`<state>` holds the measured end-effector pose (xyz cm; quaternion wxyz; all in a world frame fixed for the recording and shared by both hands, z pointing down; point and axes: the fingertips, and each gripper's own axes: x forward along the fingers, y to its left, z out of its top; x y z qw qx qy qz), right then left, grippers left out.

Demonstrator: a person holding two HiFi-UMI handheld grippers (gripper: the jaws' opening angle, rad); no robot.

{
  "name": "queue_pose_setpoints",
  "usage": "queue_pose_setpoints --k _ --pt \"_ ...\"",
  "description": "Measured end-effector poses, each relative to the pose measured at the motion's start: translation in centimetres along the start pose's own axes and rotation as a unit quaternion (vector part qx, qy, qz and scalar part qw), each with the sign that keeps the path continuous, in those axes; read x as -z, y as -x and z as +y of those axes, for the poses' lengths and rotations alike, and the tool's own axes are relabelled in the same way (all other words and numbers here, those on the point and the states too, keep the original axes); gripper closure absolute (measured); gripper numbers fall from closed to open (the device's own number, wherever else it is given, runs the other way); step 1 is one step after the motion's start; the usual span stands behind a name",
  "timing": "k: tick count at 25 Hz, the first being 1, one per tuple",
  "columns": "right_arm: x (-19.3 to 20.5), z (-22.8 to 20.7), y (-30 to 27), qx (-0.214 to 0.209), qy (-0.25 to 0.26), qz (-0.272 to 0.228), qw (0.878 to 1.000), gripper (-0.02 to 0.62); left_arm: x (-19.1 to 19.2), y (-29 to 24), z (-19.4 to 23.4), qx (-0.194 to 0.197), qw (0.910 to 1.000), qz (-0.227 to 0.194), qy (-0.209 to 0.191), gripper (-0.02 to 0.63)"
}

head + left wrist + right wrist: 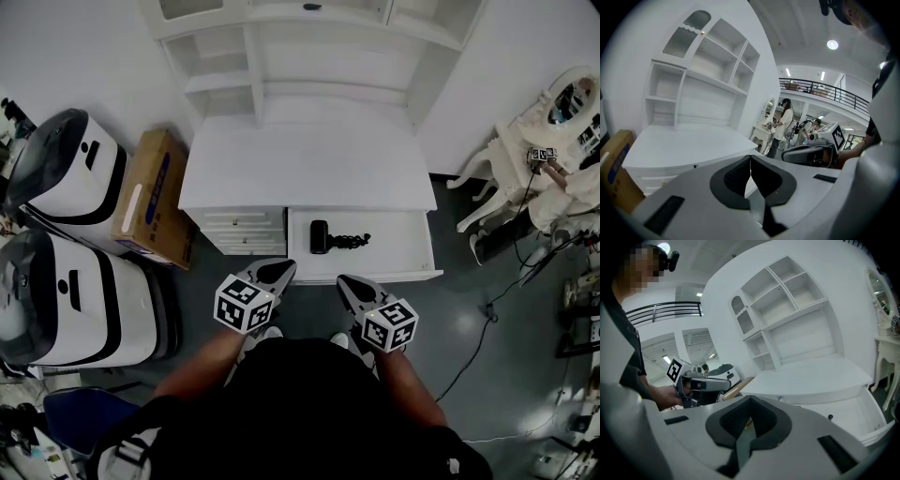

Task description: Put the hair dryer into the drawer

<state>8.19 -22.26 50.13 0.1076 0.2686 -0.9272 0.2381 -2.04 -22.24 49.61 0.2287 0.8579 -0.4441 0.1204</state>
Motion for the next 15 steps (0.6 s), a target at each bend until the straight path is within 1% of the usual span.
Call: queue_pose_setpoints --k 15 --pt "-0.2 -0.57 -0.61 0.0 0.004 0.005 1.0 0.571 -0.34 -0.22 0.62 -0.002 1.0 -0.002 0.002 0.595"
